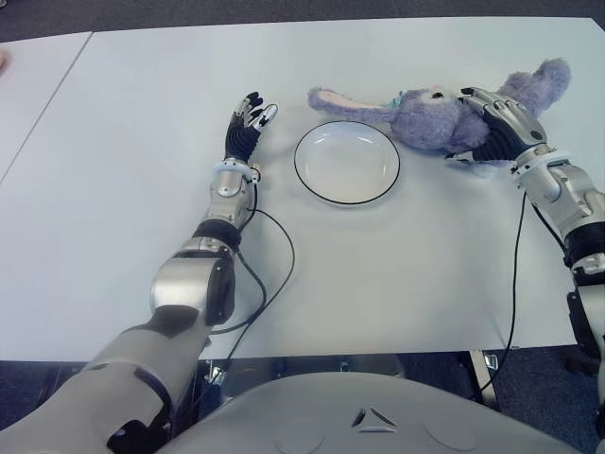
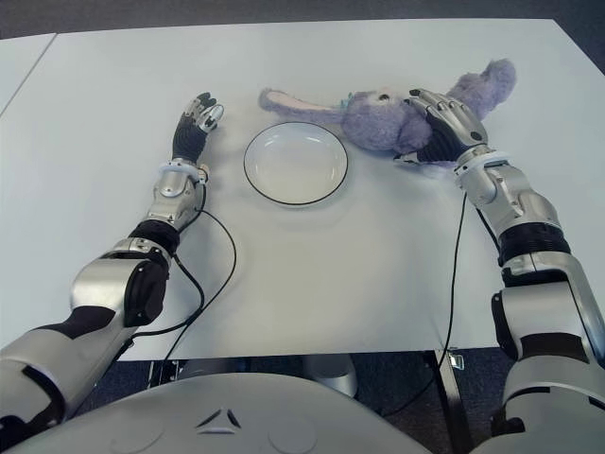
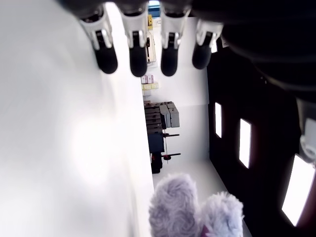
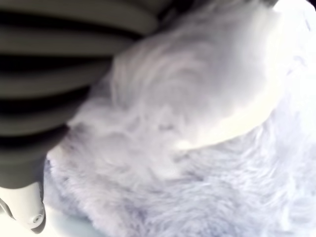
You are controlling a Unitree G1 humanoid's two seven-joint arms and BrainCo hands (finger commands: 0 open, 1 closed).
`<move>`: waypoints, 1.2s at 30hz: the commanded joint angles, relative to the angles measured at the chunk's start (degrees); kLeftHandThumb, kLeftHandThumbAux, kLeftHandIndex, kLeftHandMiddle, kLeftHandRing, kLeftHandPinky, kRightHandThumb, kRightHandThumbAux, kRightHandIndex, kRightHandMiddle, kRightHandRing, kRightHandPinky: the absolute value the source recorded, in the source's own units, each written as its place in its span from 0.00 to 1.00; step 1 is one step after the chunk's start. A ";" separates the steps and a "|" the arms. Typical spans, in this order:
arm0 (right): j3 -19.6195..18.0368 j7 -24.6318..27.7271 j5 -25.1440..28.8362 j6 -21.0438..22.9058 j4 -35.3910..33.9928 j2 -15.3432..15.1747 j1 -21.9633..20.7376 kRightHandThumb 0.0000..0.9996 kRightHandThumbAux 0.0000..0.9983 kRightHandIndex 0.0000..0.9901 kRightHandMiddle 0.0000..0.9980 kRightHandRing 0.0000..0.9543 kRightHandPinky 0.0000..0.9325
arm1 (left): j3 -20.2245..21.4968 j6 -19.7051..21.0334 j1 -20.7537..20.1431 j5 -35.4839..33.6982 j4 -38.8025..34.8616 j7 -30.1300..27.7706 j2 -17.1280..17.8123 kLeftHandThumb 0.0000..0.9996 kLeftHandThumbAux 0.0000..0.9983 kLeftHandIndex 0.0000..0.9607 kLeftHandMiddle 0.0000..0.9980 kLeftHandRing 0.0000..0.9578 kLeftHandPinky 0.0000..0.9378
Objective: Put the doll into the plate.
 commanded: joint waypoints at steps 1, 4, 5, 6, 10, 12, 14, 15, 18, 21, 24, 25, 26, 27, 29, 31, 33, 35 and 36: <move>4.39 1.45 -2.31 -1.05 8.12 4.01 0.91 0.09 0.70 0.44 0.54 0.59 0.67 | 0.04 9.55 13.20 0.17 8.54 -1.38 -1.45 0.00 0.45 0.14 0.14 0.14 0.13; 4.58 1.00 -1.69 -1.75 9.14 4.55 0.23 0.11 0.70 0.52 0.65 0.71 0.79 | 0.20 9.37 13.30 0.01 8.49 -1.49 -1.30 0.00 0.46 0.14 0.14 0.14 0.13; 4.59 0.85 -1.47 -1.91 9.46 4.76 0.05 0.12 0.70 0.56 0.69 0.75 0.83 | 0.25 9.31 13.33 -0.04 8.48 -1.51 -1.28 0.00 0.46 0.14 0.15 0.14 0.14; 4.33 0.46 -0.97 -1.82 9.83 5.23 -0.15 0.12 0.70 0.58 0.71 0.76 0.84 | 0.38 9.14 13.38 -0.18 8.48 -1.63 -1.29 0.00 0.46 0.14 0.15 0.15 0.14; 3.64 -0.79 0.40 -1.22 10.74 6.74 -0.74 0.15 0.71 0.66 0.78 0.82 0.88 | 0.58 8.77 13.50 -0.37 8.44 -1.89 -1.20 0.00 0.45 0.14 0.15 0.16 0.13; 3.17 -1.29 1.25 -0.73 11.47 8.10 -1.47 0.16 0.71 0.69 0.79 0.83 0.89 | 0.39 8.91 13.47 -0.15 8.43 -1.60 -1.07 0.00 0.45 0.15 0.16 0.16 0.13; 2.65 -1.72 2.27 -0.22 12.44 9.65 -2.33 0.17 0.71 0.73 0.82 0.85 0.91 | 0.30 9.05 13.47 -0.04 8.45 -1.34 -1.02 0.00 0.45 0.15 0.16 0.16 0.13; 2.48 -1.82 2.64 -0.09 12.85 10.15 -2.66 0.17 0.71 0.74 0.83 0.86 0.91 | 0.32 9.09 13.47 -0.06 8.45 -1.27 -1.03 0.00 0.45 0.15 0.16 0.16 0.13; 1.91 -1.75 3.86 0.22 13.89 11.55 -3.68 0.18 0.72 0.77 0.85 0.87 0.92 | 0.50 9.17 13.45 -0.25 8.46 -1.15 -1.07 0.00 0.45 0.15 0.16 0.16 0.14; 1.01 -1.59 5.49 -0.21 14.64 12.84 -4.53 0.19 0.72 0.79 0.87 0.89 0.93 | 0.49 9.04 13.42 -0.22 8.46 -1.00 -1.04 0.00 0.45 0.15 0.16 0.16 0.14; 0.41 -1.48 6.64 -0.91 15.02 13.58 -5.03 0.21 0.72 0.81 0.88 0.90 0.94 | 0.40 8.84 13.36 -0.11 8.43 -0.86 -1.09 0.00 0.45 0.15 0.16 0.16 0.13; 0.37 -1.51 6.85 -1.08 15.10 13.71 -5.09 0.22 0.72 0.81 0.88 0.90 0.94 | 0.32 8.84 13.32 -0.04 8.43 -0.75 -1.14 0.00 0.45 0.15 0.16 0.16 0.13; 0.24 -1.61 7.22 -1.52 15.02 14.00 -5.21 0.23 0.72 0.81 0.88 0.91 0.94 | 0.29 8.81 13.35 -0.01 8.43 -0.77 -1.08 0.00 0.45 0.15 0.16 0.15 0.13; 0.18 -1.87 7.50 -2.11 14.83 14.27 -5.36 0.24 0.73 0.81 0.88 0.91 0.94 | 0.28 8.89 13.37 -0.01 8.44 -0.80 -1.02 0.00 0.44 0.15 0.16 0.15 0.13; 0.23 -2.17 7.80 -2.73 14.64 14.51 -5.52 0.29 0.74 0.81 0.88 0.91 0.93 | 0.29 9.01 13.41 -0.03 8.46 -0.87 -0.93 0.00 0.44 0.15 0.16 0.16 0.13; 0.37 -2.40 7.92 -3.07 14.60 14.53 -5.58 0.31 0.74 0.81 0.89 0.91 0.93 | 0.24 9.17 13.36 0.00 8.47 -0.79 -1.00 0.00 0.44 0.15 0.16 0.16 0.13; 0.63 -2.63 7.85 -3.51 14.40 14.50 -5.72 0.32 0.75 0.81 0.88 0.91 0.93 | 0.43 9.15 13.36 -0.21 8.47 -0.89 -1.03 0.00 0.44 0.15 0.16 0.16 0.13; 0.78 -2.77 7.75 -3.79 14.27 14.46 -5.81 0.34 0.75 0.81 0.88 0.91 0.93 | 0.48 9.15 13.36 -0.26 8.47 -0.85 -1.03 0.00 0.44 0.15 0.16 0.16 0.12; 0.81 -2.82 7.70 -3.88 14.23 14.44 -5.84 0.34 0.75 0.81 0.88 0.91 0.93 | 0.45 9.18 13.36 -0.22 8.47 -0.79 -1.03 0.00 0.44 0.15 0.16 0.16 0.12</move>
